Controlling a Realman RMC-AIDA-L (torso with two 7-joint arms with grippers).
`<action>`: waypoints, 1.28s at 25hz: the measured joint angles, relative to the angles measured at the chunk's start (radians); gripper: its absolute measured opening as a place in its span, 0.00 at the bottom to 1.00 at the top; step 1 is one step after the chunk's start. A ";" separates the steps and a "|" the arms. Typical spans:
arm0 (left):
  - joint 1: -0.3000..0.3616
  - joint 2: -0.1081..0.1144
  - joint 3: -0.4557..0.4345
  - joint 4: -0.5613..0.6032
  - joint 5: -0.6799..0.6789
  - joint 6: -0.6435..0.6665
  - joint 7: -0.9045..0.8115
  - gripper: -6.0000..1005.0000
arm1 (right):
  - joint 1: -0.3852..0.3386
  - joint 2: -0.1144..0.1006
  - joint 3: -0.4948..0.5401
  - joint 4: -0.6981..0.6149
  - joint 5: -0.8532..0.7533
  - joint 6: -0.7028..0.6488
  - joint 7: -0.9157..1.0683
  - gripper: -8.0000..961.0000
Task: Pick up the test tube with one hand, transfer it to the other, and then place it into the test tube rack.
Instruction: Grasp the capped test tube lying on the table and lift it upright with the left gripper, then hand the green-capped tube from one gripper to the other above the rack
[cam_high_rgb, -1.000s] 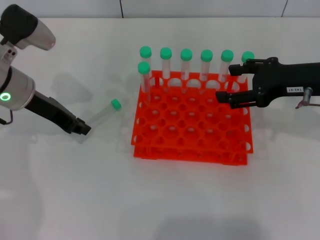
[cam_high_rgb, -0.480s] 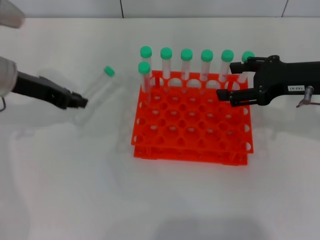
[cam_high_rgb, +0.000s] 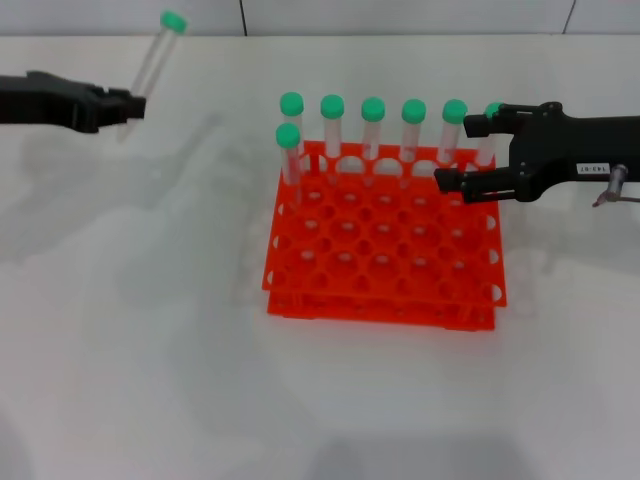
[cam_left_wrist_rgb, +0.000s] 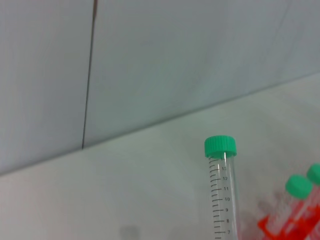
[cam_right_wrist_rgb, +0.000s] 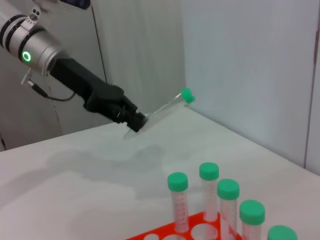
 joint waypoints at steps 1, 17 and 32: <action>-0.001 -0.001 -0.002 0.001 -0.015 -0.003 0.012 0.20 | 0.000 0.000 0.000 0.000 0.003 0.003 -0.001 0.88; -0.079 -0.044 0.004 -0.161 -0.395 -0.042 0.367 0.20 | 0.008 0.002 -0.008 -0.006 0.039 0.046 -0.031 0.88; -0.161 -0.095 0.030 -0.367 -0.491 -0.019 0.618 0.20 | -0.018 -0.006 0.024 -0.051 0.059 0.011 -0.080 0.88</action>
